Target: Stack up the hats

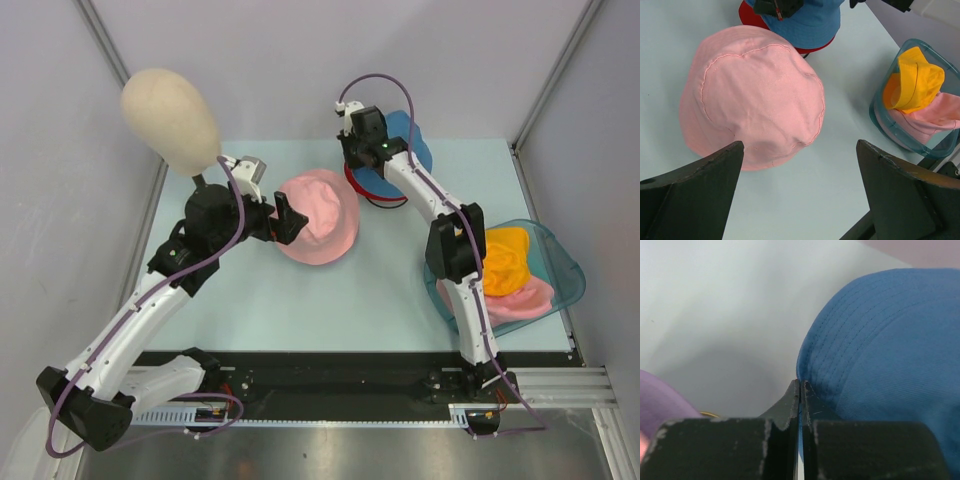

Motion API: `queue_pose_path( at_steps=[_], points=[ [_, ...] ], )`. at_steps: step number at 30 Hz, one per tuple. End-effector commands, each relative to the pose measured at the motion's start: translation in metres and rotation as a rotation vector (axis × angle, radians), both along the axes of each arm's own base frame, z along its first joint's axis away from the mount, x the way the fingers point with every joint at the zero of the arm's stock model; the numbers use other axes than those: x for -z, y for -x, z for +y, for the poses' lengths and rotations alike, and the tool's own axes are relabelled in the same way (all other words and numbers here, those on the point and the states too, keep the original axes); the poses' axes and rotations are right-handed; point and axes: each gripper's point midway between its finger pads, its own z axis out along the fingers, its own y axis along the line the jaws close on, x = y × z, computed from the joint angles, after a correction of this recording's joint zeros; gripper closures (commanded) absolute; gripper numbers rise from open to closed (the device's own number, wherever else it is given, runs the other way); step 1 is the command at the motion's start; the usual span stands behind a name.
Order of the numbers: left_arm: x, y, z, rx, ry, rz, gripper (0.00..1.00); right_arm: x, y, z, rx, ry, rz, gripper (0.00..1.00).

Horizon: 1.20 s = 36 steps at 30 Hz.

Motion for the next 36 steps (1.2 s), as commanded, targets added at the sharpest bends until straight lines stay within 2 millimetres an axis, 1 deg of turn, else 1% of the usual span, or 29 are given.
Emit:
queue_pose_path(
  at_steps=[1, 3, 5, 8, 9, 10, 11, 12, 13, 14, 15, 16, 18, 19, 20, 21, 22, 23, 25, 26, 27, 28, 29, 30, 32, 33, 34, 35, 36],
  points=[
    [-0.012, 0.000, 0.005, -0.017, 0.021, -0.029, 0.00, 0.025, 0.005, -0.002, -0.003, 0.007, 0.083, 1.00],
    [-0.012, 0.000, 0.005, -0.018, 0.017, -0.028, 0.00, 0.028, 0.007, -0.001, -0.019, -0.003, 0.099, 1.00],
    [-0.012, 0.000, 0.006, -0.018, 0.016, -0.031, 0.00, 0.022, 0.006, 0.000, -0.020, -0.010, 0.085, 1.00],
    [-0.012, -0.001, 0.006, -0.021, 0.014, -0.029, 0.00, 0.004, 0.001, 0.002, -0.024, -0.042, 0.048, 1.00],
    [-0.012, 0.000, 0.005, -0.020, 0.013, -0.028, 0.00, -0.009, 0.000, 0.006, -0.037, -0.067, 0.030, 1.00],
    [-0.011, -0.001, 0.005, -0.017, 0.013, -0.026, 0.00, -0.020, -0.001, 0.007, -0.041, -0.083, 0.016, 0.92],
    [-0.012, -0.001, 0.004, -0.017, 0.015, -0.026, 0.00, -0.029, 0.000, 0.008, -0.047, -0.104, 0.006, 0.79],
    [-0.012, -0.001, 0.005, -0.019, 0.014, -0.025, 0.00, -0.042, 0.001, 0.013, -0.072, -0.134, -0.009, 0.63],
    [-0.012, -0.002, 0.006, -0.023, 0.014, -0.027, 0.00, -0.062, 0.001, 0.012, -0.085, -0.159, -0.044, 0.43],
    [-0.013, -0.002, 0.005, -0.023, 0.013, -0.029, 0.00, -0.074, 0.003, 0.013, -0.087, -0.200, -0.049, 0.36],
    [-0.012, -0.002, 0.006, -0.026, 0.011, -0.027, 0.00, -0.090, 0.007, 0.019, -0.127, -0.248, -0.070, 0.31],
    [-0.012, -0.003, 0.005, -0.026, 0.011, -0.027, 0.00, -0.113, 0.010, 0.016, -0.138, -0.285, -0.101, 0.27],
    [-0.011, -0.003, 0.006, -0.029, 0.010, -0.025, 0.00, -0.141, 0.016, 0.018, -0.177, -0.367, -0.132, 0.24],
    [-0.012, -0.004, 0.006, -0.030, 0.012, -0.029, 0.00, -0.146, 0.017, 0.013, -0.171, -0.386, -0.132, 0.23],
    [-0.012, -0.004, 0.006, -0.034, 0.011, -0.026, 0.00, -0.167, 0.023, 0.007, -0.171, -0.412, -0.160, 0.23],
    [-0.013, -0.004, 0.006, -0.036, 0.013, -0.028, 0.00, -0.175, 0.025, 0.006, -0.175, -0.437, -0.166, 0.23],
    [-0.013, -0.005, 0.006, -0.039, 0.013, -0.029, 0.00, -0.177, 0.027, 0.003, -0.173, -0.451, -0.159, 0.22],
    [-0.013, -0.005, 0.007, -0.042, 0.013, -0.030, 0.00, -0.191, 0.031, -0.005, -0.172, -0.468, -0.173, 0.22],
    [-0.014, -0.006, 0.008, -0.047, 0.011, -0.033, 0.00, -0.206, 0.044, -0.008, -0.205, -0.518, -0.159, 0.22],
    [-0.013, -0.006, 0.008, -0.051, 0.007, -0.032, 0.00, -0.203, 0.049, -0.010, -0.210, -0.526, -0.137, 0.22],
    [-0.013, -0.008, 0.011, -0.069, 0.004, -0.036, 0.00, -0.227, 0.066, -0.013, -0.230, -0.542, -0.169, 0.22],
    [-0.012, -0.009, 0.012, -0.075, 0.001, -0.034, 0.00, -0.233, 0.073, -0.016, -0.231, -0.540, -0.175, 0.22],
    [-0.012, -0.010, 0.014, -0.085, -0.001, -0.037, 0.00, -0.225, 0.082, -0.019, -0.220, -0.529, -0.151, 0.22],
    [-0.012, -0.012, 0.017, -0.105, -0.003, -0.039, 0.00, -0.240, 0.099, -0.032, -0.184, -0.517, -0.167, 0.22],
    [-0.009, -0.015, 0.022, -0.144, -0.004, -0.033, 0.00, -0.238, 0.119, -0.049, -0.128, -0.481, -0.148, 0.23],
    [-0.007, -0.017, 0.025, -0.163, -0.005, -0.032, 0.00, -0.204, 0.126, -0.065, -0.026, -0.417, -0.070, 0.23],
    [-0.001, -0.021, 0.032, -0.210, -0.016, -0.028, 0.00, -0.219, 0.149, -0.082, 0.025, -0.407, -0.100, 0.25],
    [0.002, -0.023, 0.035, -0.233, -0.011, -0.019, 0.00, -0.211, 0.160, -0.094, 0.090, -0.389, -0.077, 0.25],
    [0.002, -0.024, 0.037, -0.251, -0.003, -0.024, 0.00, -0.169, 0.174, -0.118, 0.216, -0.304, 0.005, 0.26]
  ],
)
